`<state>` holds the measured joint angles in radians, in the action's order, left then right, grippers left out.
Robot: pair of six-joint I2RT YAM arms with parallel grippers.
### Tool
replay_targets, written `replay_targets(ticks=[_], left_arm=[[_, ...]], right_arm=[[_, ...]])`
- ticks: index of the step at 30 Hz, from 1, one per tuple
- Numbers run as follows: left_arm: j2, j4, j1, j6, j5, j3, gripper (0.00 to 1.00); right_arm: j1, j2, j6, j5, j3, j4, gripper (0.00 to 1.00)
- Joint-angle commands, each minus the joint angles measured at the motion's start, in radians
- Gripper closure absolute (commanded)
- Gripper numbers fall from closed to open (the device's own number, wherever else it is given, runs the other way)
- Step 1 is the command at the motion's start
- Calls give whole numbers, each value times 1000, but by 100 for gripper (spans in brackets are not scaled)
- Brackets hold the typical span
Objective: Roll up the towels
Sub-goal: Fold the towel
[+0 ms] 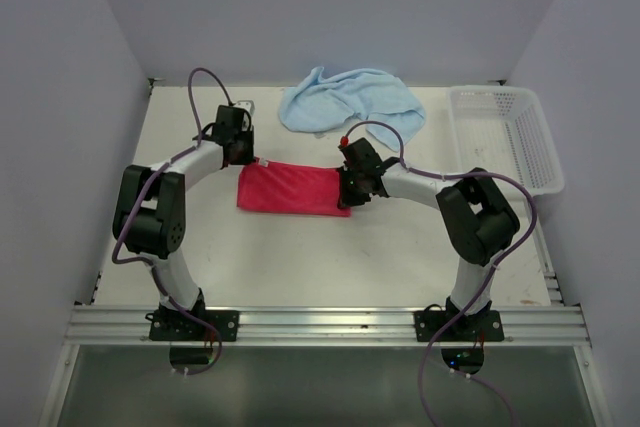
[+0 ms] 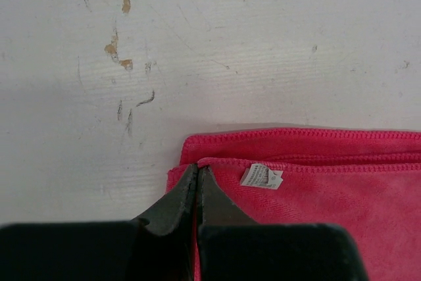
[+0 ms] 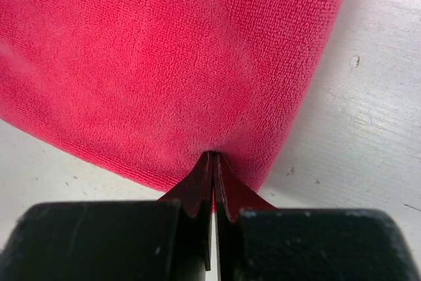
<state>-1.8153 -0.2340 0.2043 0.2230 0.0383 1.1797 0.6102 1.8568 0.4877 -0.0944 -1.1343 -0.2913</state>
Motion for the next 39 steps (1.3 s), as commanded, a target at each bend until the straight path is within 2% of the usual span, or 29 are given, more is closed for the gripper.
replay_targets(ticks=[1, 12, 15, 20, 22, 26, 32, 33, 37, 39], left_arm=[[48, 18, 3, -25, 20, 55, 100], [-13, -44, 4, -25, 84, 78, 100], [-22, -48, 4, -22, 84, 83, 94], [-22, -53, 4, -19, 89, 83, 75], [-21, -57, 3, -19, 89, 86, 66], [-1, -67, 3, -19, 92, 90, 61], [42, -94, 3, -31, 181, 97, 54], [48, -99, 3, -34, 183, 97, 53], [74, -105, 3, -33, 172, 92, 41], [86, -105, 3, -33, 144, 89, 39]], right_arm=[[0, 50, -31, 45, 10, -26, 100], [-1, 53, -32, 42, 1, -31, 100], [0, 51, -34, 42, -4, -34, 100], [0, 44, -29, 39, -15, -43, 99], [0, 42, -31, 33, -24, -46, 97], [-1, 36, -29, 22, -54, -69, 87], [-3, 18, -31, 6, -105, -104, 76], [-4, 7, -31, 2, -110, -108, 70], [-16, -11, -23, -21, -137, -117, 63], [-29, -18, -14, -47, -147, -115, 62]])
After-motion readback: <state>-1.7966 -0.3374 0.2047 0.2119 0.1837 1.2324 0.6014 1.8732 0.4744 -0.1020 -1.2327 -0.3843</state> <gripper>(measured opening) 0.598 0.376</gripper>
